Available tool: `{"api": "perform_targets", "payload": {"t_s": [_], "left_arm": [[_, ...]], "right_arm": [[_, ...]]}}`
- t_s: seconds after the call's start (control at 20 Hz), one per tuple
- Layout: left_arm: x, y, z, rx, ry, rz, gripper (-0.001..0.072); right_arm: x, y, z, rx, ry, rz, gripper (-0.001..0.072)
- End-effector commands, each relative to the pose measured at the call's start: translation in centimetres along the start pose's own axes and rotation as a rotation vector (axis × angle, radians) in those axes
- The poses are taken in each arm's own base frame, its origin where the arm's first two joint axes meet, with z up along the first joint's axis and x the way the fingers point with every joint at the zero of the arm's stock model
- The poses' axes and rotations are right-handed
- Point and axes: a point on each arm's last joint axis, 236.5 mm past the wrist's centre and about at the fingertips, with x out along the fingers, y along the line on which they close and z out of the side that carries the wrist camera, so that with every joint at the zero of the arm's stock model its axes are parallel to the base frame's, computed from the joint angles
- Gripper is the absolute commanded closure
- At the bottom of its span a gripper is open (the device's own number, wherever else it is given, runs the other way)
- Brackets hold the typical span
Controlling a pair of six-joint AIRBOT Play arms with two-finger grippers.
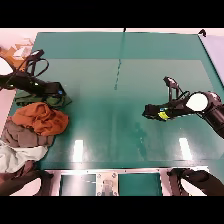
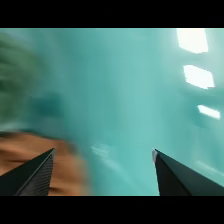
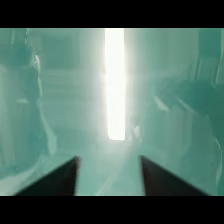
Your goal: Fold the shirts.
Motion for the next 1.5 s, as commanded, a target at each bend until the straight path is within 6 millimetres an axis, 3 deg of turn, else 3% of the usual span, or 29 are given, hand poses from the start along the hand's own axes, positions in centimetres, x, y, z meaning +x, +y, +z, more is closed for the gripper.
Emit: {"api": "perform_targets", "payload": {"t_s": [0.0,0.05,0.2,0.35,0.45,0.5,0.55,0.6,0.65,0.7,0.8,0.9,1.0,1.15,1.3,1.45], "left_arm": [[-0.7,9.3,3.2,0.073,-0.109,0.391,-0.0013],[0.0,10.1,3.7,0.096,-0.111,0.418,-0.0013],[5.2,11.4,4.2,0.113,-0.082,0.409,-0.0013],[10.5,12.9,2.1,0.124,0.030,0.404,-0.0013],[12.6,13.4,1.5,0.126,0.054,0.397,0.0004],[13.0,13.4,1.7,0.130,0.043,0.396,0.0257],[12.8,13.6,2.1,0.143,0.033,0.408,0.0570],[12.4,13.7,2.6,0.145,0.029,0.414,0.0683],[11.8,13.7,3.2,0.142,0.025,0.417,0.0683],[10.9,13.5,3.8,0.130,0.031,0.418,0.0684],[8.3,11.8,5.8,0.108,0.030,0.392,0.0684],[4.9,7.4,8.6,0.134,-0.010,0.327,0.0685],[1.5,0.5,11.0,0.182,-0.084,0.215,0.0685],[-2.0,-10.0,11.1,0.285,-0.137,0.056,0.0685],[-1.6,-19.0,8.2,0.341,-0.091,-0.110,0.0684],[1.6,-26.6,5.2,0.403,-0.031,-0.247,0.0683]], "right_arm": [[-0.1,0.6,2.0,0.001,-0.085,0.026,0.0217],[-0.2,0.8,2.7,0.001,-0.114,0.036,0.0216],[-0.5,1.5,4.7,0.001,-0.200,0.063,0.0217],[-0.7,1.7,5.5,0.001,-0.236,0.075,0.0216],[-0.8,1.7,5.9,0.005,-0.252,0.078,0.0226],[-0.9,1.5,6.0,0.010,-0.253,0.076,0.0226],[-0.9,1.2,6.1,0.018,-0.254,0.072,0.0232],[-1.0,0.8,6.1,0.019,-0.248,0.064,0.0354],[-1.0,0.2,6.1,0.029,-0.240,0.055,0.0465],[-1.1,-0.3,6.1,0.044,-0.235,0.046,0.0475],[-1.5,-1.7,6.5,0.070,-0.234,0.026,0.0592],[-2.7,-3.3,7.0,0.076,-0.229,0.000,0.0595],[-4.3,-4.9,8.0,0.098,-0.240,-0.022,0.0595],[-6.9,-7.7,9.6,0.160,-0.282,-0.055,0.0595],[-8.6,-10.5,10.0,0.233,-0.292,-0.086,0.0595],[-8.9,-11.8,9.5,0.256,-0.275,-0.103,0.0592]]}}
